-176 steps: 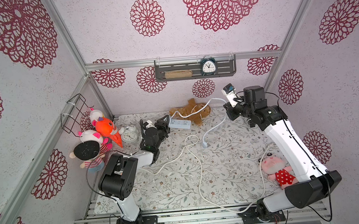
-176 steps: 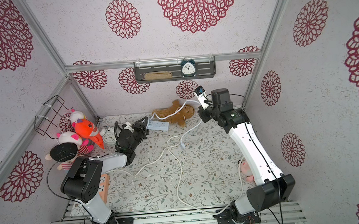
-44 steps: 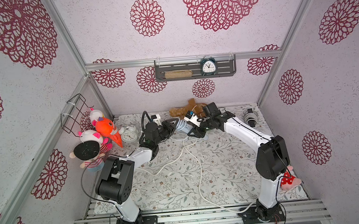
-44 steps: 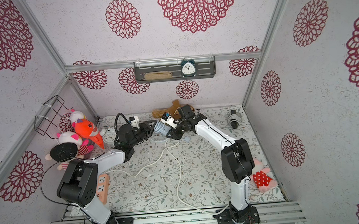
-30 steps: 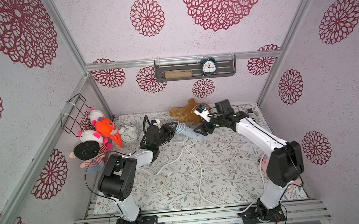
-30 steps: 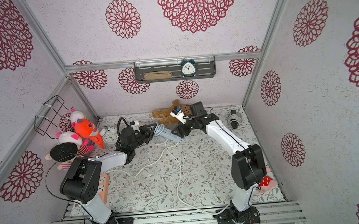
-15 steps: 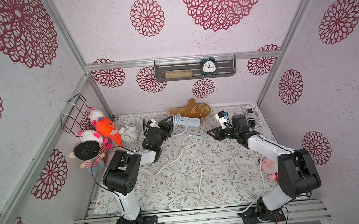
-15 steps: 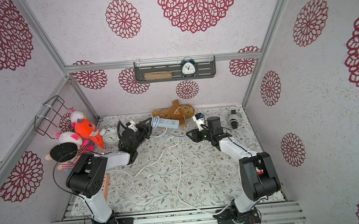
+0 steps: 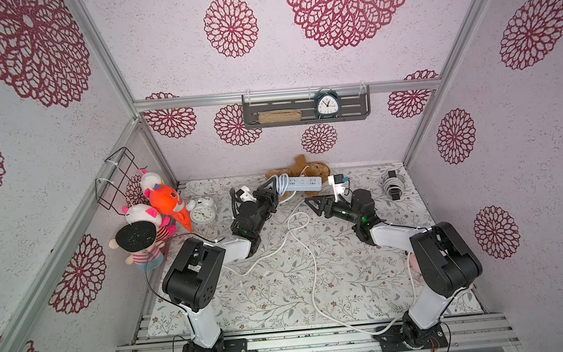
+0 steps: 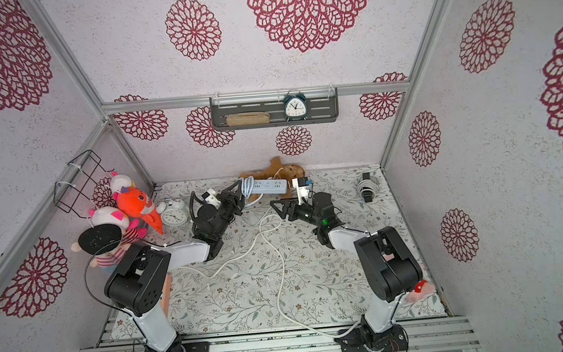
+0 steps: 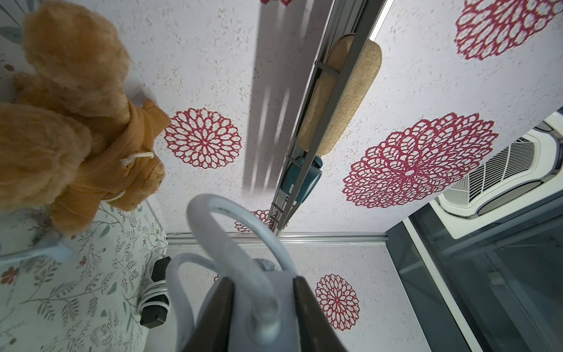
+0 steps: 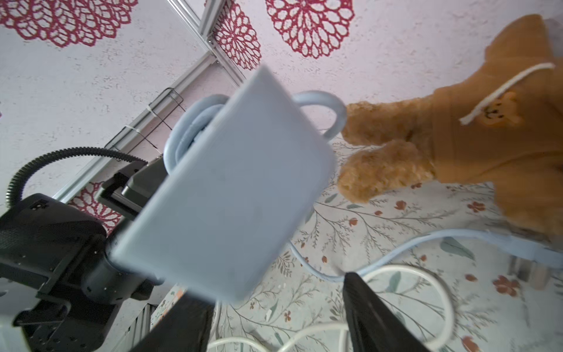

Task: Unwrap the cord wrapped around the power strip
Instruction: Unwrap the power cord from the power strip.

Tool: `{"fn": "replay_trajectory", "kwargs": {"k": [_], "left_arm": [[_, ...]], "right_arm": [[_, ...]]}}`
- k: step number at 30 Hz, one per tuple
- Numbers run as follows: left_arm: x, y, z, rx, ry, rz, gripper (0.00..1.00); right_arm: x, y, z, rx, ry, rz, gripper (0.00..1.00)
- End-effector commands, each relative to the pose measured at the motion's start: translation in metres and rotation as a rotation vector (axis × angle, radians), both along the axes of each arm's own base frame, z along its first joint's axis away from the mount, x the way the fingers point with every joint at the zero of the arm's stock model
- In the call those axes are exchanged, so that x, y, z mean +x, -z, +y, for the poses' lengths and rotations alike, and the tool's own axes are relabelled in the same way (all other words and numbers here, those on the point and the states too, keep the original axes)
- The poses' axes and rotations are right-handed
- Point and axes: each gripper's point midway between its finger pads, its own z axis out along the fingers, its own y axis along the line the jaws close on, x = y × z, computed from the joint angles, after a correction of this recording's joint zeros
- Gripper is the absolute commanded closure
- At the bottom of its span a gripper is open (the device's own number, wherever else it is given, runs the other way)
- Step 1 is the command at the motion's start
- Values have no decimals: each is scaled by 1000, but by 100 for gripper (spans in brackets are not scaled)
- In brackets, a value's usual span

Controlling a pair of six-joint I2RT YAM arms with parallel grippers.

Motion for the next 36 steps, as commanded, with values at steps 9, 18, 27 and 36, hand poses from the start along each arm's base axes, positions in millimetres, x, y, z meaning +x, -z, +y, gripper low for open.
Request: {"fn": "replay_trajectory", "kwargs": {"k": [9, 18, 27, 36], "left_arm": [[-11, -58, -2, -177, 8, -118, 100], [-6, -56, -8, -215, 64, -113, 100], [2, -68, -27, -206, 146, -103, 100], [-2, -76, -38, -210, 175, -109, 100]], "right_arm": [[13, -36, 31, 169, -21, -91, 53], [12, -2, 4, 71, -3, -32, 56], [-18, 43, 37, -115, -260, -10, 31], [-2, 54, 68, -117, -324, -28, 18]]}}
